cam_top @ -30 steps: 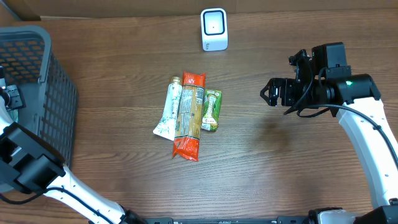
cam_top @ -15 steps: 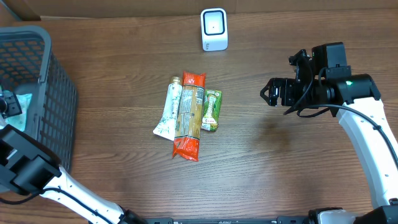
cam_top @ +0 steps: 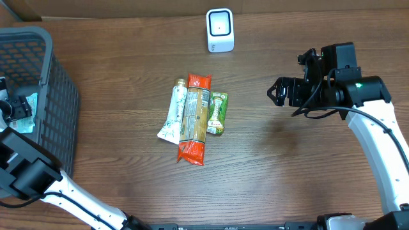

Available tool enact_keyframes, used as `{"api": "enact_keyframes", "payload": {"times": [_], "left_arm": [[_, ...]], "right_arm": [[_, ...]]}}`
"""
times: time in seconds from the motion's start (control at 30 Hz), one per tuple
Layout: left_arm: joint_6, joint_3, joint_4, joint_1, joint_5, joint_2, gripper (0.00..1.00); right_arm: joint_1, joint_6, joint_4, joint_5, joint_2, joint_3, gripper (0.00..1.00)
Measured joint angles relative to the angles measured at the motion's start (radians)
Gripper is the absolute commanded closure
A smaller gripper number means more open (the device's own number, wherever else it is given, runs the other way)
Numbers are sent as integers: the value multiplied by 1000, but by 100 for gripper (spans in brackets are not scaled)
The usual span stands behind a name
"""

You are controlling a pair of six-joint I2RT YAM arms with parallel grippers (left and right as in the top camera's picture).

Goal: Scan the item barcode
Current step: 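Reach into the basket and grasp the mint-green wipes packet with left gripper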

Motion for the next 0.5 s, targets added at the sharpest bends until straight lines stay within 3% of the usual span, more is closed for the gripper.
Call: {"api": "enact_keyframes", "payload": {"times": [0.2,0.33,0.5], "left_arm": [[7,-6,22,-4,31,0,18],[6,-6,24,-5,41,14,23],[-2,-2,11,-5,65,45,55]], "right_arm": [[0,0,1,0,0,0,0],[0,0,1,0,0,0,0],[0,8,1,0,0,0,0]]}}
